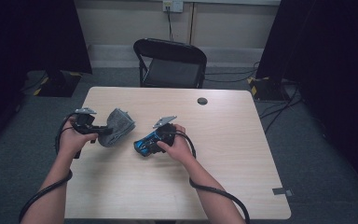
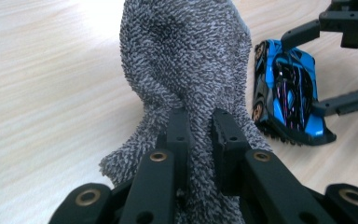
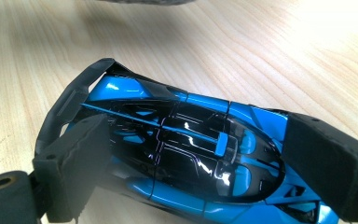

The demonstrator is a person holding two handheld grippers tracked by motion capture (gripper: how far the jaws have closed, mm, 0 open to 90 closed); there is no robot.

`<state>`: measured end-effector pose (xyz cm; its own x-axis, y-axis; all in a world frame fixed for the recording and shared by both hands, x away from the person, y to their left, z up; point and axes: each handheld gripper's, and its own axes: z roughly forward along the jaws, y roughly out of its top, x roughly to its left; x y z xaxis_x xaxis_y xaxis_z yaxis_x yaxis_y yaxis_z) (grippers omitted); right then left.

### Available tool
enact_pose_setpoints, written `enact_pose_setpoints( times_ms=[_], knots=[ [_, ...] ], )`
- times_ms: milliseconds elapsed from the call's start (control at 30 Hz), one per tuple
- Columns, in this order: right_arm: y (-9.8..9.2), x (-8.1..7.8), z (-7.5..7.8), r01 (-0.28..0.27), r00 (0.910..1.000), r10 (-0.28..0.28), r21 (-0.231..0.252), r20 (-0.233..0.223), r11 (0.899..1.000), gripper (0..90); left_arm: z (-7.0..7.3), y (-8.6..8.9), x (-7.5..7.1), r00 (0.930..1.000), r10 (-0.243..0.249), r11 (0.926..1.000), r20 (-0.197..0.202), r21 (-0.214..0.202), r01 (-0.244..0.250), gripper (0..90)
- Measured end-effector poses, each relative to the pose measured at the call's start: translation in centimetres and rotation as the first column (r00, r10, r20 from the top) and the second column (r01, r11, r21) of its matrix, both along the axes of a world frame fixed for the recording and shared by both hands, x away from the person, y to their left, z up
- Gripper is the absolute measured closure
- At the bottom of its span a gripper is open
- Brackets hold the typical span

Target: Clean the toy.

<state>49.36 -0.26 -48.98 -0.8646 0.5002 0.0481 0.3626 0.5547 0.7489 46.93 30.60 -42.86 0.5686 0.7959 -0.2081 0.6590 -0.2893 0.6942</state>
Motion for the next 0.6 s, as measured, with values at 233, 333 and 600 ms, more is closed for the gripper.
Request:
enact_pose_setpoints(
  times_ms=[233,333,600],
  knots=[
    [0.0,0.0,0.0,-0.001,1.0,0.001,0.005,0.002,1.0,7.6,0.0,-1.8,1.9,0.9998,0.003,0.9997,0.02,-0.023,-0.003,79.4],
    [0.0,0.0,-0.1,-0.001,1.0,0.001,0.006,0.002,1.0,7.6,-0.2,-2.8,2.7,0.9996,0.013,0.9994,0.027,-0.033,-0.012,79.4],
    [-0.1,0.0,-0.1,-0.004,1.0,0.004,0.013,0.003,1.0,7.6,-1.5,-6.3,5.1,0.9996,-0.019,0.9995,0.018,-0.026,0.02,79.3]
  ],
)
